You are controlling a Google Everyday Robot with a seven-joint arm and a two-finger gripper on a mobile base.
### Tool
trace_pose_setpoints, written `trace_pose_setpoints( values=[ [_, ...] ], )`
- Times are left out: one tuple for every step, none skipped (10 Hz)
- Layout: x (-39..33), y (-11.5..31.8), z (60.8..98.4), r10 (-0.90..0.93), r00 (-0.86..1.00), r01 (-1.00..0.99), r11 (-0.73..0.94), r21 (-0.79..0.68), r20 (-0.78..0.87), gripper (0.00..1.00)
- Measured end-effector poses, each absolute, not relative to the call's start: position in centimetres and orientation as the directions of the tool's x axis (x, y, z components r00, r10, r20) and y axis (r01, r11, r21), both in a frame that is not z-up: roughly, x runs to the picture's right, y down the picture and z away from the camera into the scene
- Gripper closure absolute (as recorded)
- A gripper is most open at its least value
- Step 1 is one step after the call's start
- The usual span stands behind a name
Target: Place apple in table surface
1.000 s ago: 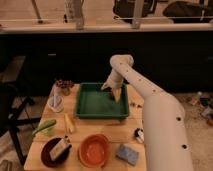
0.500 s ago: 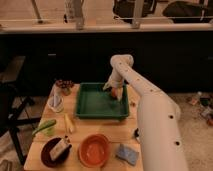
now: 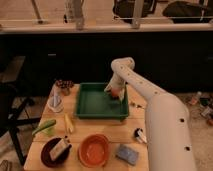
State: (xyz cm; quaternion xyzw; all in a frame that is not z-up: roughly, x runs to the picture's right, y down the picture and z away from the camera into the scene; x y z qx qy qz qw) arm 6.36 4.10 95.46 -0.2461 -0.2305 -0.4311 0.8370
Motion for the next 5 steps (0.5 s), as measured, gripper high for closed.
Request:
trace_pose_setpoints(
  values=[
    [6.17,4.12,95.46,-0.621,0.511,0.842,0.500,-0.202,0.594,0.20],
    [6.09,4.24,95.56,-0.641,0.494,0.853,0.488,-0.185,0.588,0.20],
    [6.20,4.25,95.64,-0.652,0.484,0.859,0.481,-0.176,0.583,0.20],
    [6.22,4.12,95.75,-0.661,0.477,0.863,0.476,-0.168,0.579,0.20],
    [6.18,3.95,95.90,-0.668,0.470,0.867,0.471,-0.162,0.576,0.20]
  ],
)
